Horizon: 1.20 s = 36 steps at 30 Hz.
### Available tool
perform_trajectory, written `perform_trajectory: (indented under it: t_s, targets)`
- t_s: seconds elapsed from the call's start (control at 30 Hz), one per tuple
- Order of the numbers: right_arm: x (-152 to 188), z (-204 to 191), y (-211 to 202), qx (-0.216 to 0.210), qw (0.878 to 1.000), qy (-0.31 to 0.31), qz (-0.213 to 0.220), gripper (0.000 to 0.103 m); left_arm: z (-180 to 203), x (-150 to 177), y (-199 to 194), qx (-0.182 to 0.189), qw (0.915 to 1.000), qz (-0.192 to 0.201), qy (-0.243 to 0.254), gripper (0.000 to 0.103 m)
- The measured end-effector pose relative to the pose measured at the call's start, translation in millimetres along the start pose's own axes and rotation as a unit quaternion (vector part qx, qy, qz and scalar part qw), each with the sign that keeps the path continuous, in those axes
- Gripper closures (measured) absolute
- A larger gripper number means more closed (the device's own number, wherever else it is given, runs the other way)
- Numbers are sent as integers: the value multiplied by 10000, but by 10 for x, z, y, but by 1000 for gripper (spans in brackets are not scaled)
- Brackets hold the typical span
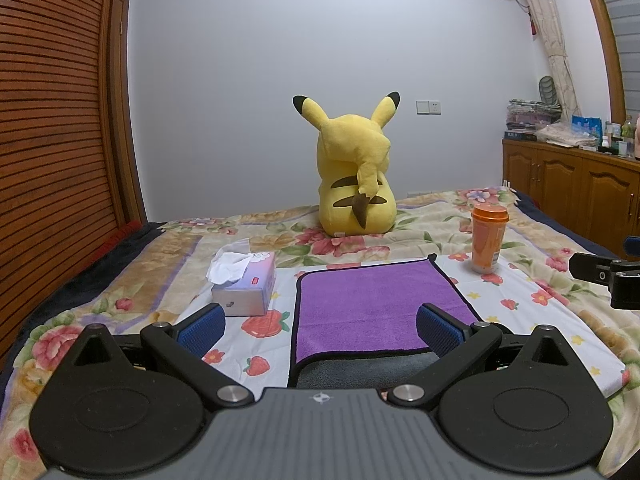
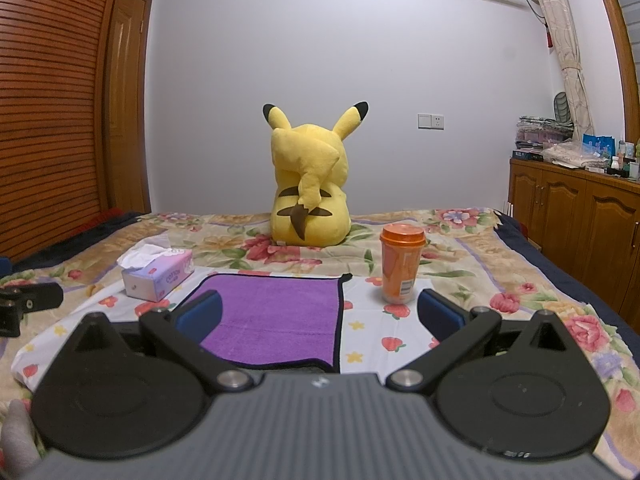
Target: Fold towel
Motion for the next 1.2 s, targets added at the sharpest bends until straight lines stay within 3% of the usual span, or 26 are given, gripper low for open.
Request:
perform_trajectory:
  t_s: [1.2]
  targets:
    - [9, -25, 14, -5, 10000, -15, -20, 0, -20, 9, 87, -21, 10000, -63, 10, 0]
Point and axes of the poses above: each gripper's, at about its wrist camera, not at the fingertips, and y roughly the way its jaws point, z to its right, x to its underside, the point moved 3 cm from there along y, roughly the way its jaws point, and after that the axes turned 13 degrees about -z, right-handed, at the moved point
